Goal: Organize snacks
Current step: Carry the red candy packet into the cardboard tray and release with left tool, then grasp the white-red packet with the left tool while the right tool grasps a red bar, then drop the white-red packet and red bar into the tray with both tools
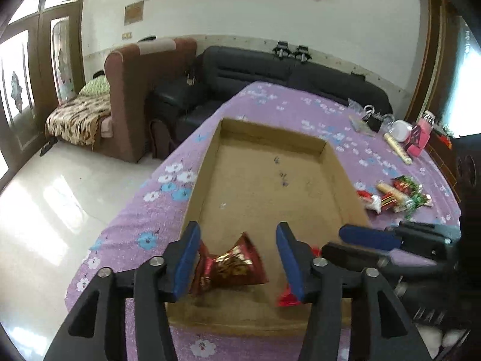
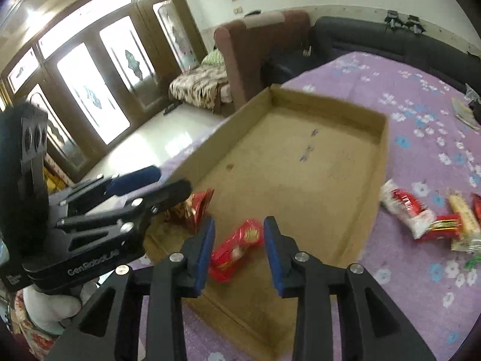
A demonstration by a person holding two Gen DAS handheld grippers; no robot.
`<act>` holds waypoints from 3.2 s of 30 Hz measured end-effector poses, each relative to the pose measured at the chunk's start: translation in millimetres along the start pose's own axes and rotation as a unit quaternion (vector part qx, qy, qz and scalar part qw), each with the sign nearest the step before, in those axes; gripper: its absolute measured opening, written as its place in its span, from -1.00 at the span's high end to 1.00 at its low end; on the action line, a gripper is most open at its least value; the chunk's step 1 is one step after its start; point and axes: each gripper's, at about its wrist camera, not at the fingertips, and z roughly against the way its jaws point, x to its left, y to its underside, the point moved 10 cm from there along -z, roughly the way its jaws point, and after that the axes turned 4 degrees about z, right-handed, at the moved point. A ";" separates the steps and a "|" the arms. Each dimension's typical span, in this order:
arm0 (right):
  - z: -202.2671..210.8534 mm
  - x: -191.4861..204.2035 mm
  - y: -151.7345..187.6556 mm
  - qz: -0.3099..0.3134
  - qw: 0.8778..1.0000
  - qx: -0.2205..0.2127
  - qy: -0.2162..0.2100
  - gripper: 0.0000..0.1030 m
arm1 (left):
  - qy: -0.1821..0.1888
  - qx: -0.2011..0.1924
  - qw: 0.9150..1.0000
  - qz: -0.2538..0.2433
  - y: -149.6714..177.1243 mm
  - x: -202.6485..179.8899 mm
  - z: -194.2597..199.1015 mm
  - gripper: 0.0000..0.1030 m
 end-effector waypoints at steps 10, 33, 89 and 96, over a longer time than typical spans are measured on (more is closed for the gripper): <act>65.5 -155.1 -8.6 -0.113 0.985 -0.039 0.122 0.28 | 0.061 -0.036 0.997 0.003 4.0 -35.5 33.4 -0.34; 73.8 -151.4 97.2 -0.185 0.979 0.081 0.013 0.51 | 0.106 -0.015 0.994 -0.036 18.2 -96.8 33.7 -0.37; 117.5 -213.1 99.8 -0.188 0.973 -0.063 0.115 0.64 | 0.168 0.098 0.976 -0.100 63.2 -231.4 -20.4 0.77; 129.0 -200.4 104.4 -0.197 0.971 -0.059 0.118 0.64 | 0.166 0.142 0.962 -0.167 102.1 -263.9 -52.9 0.28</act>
